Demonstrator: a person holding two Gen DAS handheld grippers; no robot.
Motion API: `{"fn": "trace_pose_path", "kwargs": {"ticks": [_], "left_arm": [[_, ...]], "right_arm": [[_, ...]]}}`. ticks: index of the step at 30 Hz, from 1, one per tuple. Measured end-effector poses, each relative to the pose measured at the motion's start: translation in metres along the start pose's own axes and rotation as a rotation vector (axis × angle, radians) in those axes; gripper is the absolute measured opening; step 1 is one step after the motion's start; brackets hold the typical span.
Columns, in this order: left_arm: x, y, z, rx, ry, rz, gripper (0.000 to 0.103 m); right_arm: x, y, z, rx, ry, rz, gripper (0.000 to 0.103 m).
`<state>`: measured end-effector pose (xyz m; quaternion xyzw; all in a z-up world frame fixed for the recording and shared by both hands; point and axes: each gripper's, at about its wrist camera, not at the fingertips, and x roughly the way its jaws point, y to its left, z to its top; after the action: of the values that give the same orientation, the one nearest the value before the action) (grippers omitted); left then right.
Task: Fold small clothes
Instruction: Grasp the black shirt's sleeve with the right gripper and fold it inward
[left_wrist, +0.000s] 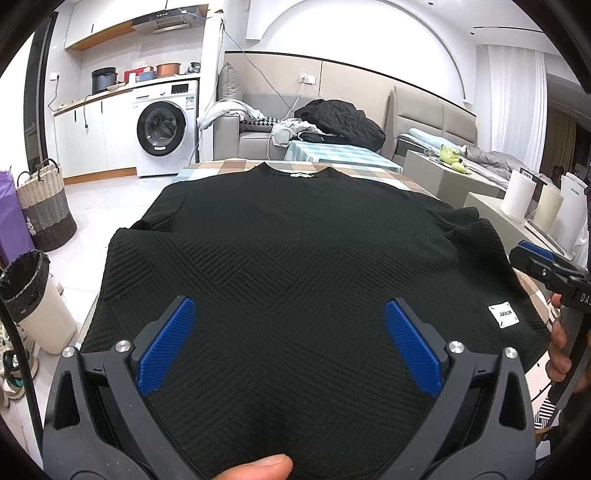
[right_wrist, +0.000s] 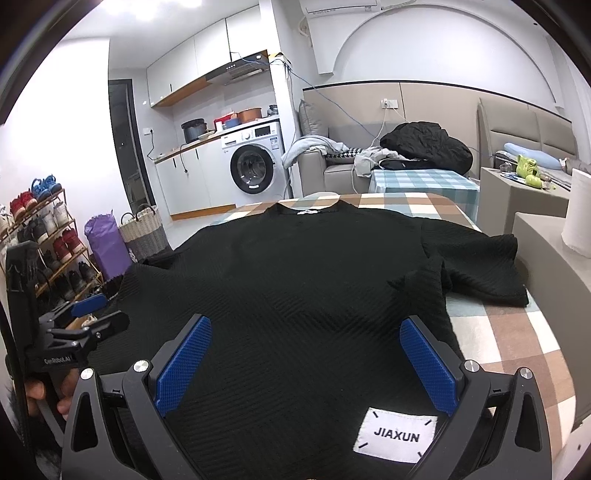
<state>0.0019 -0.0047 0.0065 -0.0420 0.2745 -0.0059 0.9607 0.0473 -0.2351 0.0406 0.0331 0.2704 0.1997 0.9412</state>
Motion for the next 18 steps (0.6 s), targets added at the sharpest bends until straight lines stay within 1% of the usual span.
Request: {"fn": "trace_pose_path", "kwargs": {"ticks": [4, 7, 11, 14, 18], "left_arm": [[-0.002, 0.002, 0.005, 0.002, -0.020, 0.003, 0.102], [-0.006, 0.004, 0.009, 0.002, -0.043, 0.016, 0.102], [-0.015, 0.008, 0.015, 0.004, -0.090, 0.069, 0.102], [-0.015, 0.013, 0.019, 0.004, -0.085, 0.086, 0.102], [-0.007, 0.028, 0.022, -0.052, -0.026, 0.059, 0.102]], "right_arm": [[-0.003, -0.003, 0.004, -0.011, 0.030, -0.014, 0.103], [-0.007, -0.008, 0.008, 0.018, 0.020, -0.033, 0.103], [-0.006, -0.022, 0.010, 0.056, 0.058, -0.041, 0.103], [-0.005, -0.041, 0.011, 0.113, 0.086, -0.050, 0.103], [0.008, -0.065, 0.014, 0.179, 0.160, -0.035, 0.103]]}}
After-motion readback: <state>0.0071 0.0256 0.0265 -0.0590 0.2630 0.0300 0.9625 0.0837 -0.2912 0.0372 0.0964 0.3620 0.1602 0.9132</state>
